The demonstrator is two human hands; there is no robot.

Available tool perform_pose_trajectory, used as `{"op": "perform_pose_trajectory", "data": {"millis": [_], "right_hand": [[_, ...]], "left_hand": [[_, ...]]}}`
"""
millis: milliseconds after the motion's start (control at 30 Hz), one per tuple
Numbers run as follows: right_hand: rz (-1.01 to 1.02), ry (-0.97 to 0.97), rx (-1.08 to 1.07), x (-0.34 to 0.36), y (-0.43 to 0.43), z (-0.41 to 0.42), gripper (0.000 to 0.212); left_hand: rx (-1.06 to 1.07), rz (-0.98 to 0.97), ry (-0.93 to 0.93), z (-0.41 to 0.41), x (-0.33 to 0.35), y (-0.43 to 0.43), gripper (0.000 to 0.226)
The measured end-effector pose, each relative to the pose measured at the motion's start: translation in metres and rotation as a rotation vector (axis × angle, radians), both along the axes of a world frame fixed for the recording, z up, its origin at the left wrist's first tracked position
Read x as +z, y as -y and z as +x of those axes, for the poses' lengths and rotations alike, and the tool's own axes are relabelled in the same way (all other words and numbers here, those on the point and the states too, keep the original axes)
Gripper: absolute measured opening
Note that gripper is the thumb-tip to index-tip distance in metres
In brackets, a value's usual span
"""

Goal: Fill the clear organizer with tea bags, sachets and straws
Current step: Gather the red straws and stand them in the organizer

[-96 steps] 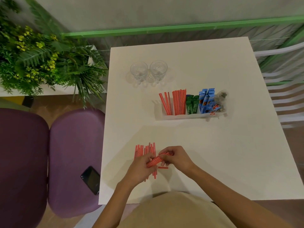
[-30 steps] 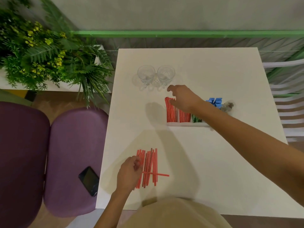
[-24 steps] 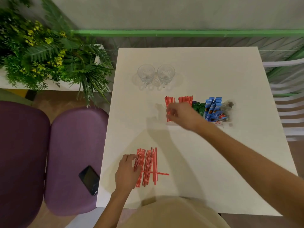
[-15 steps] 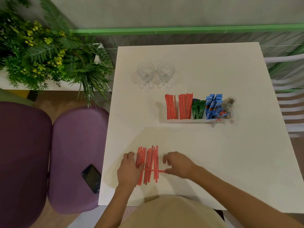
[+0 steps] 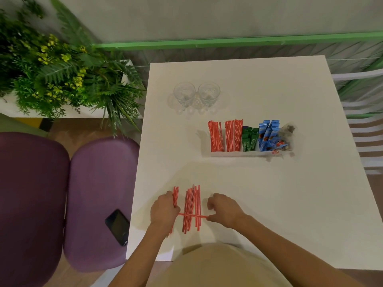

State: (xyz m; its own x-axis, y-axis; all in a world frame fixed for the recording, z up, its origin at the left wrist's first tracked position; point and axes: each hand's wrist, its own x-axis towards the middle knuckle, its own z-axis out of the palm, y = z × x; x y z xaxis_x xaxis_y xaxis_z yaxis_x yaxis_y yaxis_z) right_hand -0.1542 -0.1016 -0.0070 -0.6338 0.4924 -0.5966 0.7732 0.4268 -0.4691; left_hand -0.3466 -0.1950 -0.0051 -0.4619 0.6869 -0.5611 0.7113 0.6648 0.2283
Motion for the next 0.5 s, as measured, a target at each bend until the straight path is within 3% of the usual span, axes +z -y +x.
{"op": "perform_pose_trajectory", "data": {"millis": [167, 500], "right_hand": [[-0.025, -0.023, -0.050, 0.001, 0.001, 0.002, 0.028], [-0.205, -0.054, -0.215, 0.007, -0.008, 0.005, 0.016]], "left_hand": [[0.031, -0.009, 0.062, -0.003, 0.001, 0.000, 0.008], [0.200, 0.174, 0.284, -0.015, 0.011, 0.012, 0.015]]}}
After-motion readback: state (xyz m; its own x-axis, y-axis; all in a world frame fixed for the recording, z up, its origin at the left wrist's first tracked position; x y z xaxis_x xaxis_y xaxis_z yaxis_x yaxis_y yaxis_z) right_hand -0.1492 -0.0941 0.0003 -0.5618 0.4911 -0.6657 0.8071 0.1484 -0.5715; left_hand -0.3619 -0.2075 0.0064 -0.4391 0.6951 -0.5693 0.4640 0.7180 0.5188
